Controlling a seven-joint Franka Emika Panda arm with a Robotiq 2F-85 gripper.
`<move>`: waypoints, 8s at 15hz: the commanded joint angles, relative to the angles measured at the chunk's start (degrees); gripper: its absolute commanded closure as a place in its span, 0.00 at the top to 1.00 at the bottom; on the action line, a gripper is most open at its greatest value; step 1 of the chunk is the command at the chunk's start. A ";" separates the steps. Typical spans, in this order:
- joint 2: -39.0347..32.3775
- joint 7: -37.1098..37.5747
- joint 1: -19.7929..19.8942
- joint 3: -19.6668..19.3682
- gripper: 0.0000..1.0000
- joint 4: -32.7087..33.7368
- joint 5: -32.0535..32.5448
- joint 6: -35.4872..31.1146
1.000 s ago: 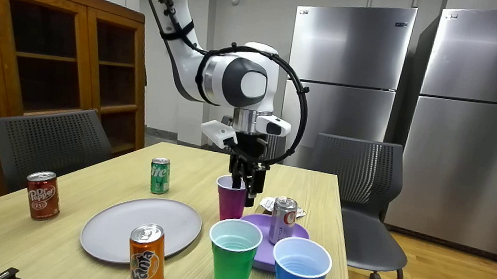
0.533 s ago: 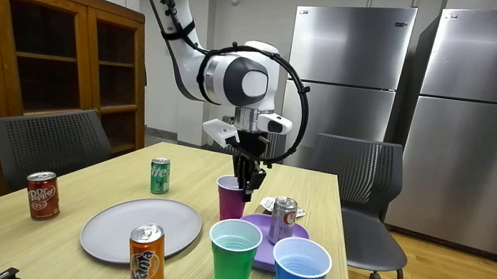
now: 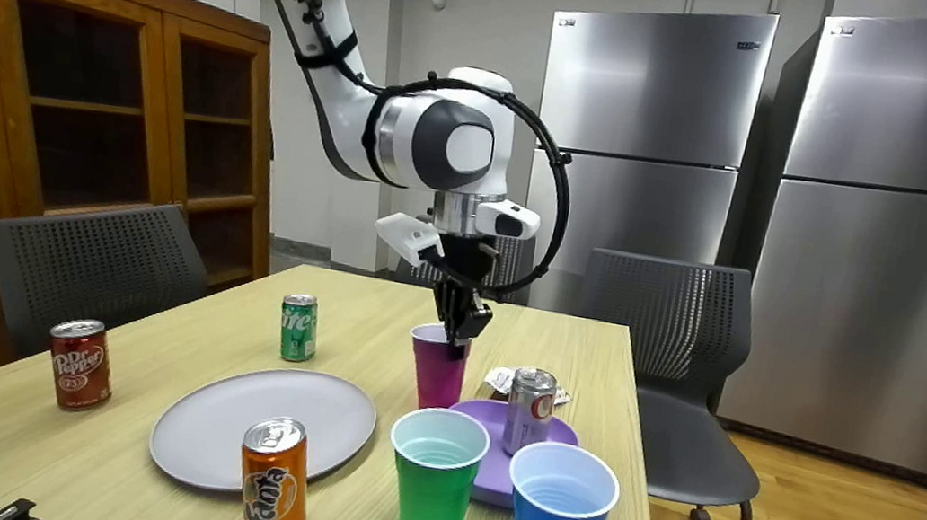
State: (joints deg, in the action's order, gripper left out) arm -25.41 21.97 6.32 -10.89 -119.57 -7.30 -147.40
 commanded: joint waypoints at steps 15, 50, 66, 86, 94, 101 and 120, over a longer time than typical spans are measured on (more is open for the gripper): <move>18.28 -2.18 -3.85 4.66 0.01 -16.53 -1.16 -4.20; 8.97 -3.08 -5.05 7.96 0.01 -12.37 -1.90 -2.08; 13.79 -3.34 -5.03 7.34 1.00 -14.33 -1.06 -2.77; 18.19 -3.89 -8.32 11.26 1.00 -13.70 -0.26 -2.76; 17.10 -4.10 -8.51 10.92 1.00 -13.30 1.62 -4.12; 10.54 -6.80 -9.59 11.45 1.00 -6.85 3.07 -3.79; -8.10 -13.47 -13.36 13.02 1.00 13.75 4.83 0.00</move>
State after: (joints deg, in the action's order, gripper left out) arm -30.66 9.68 -6.74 2.07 -110.46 -3.65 -150.47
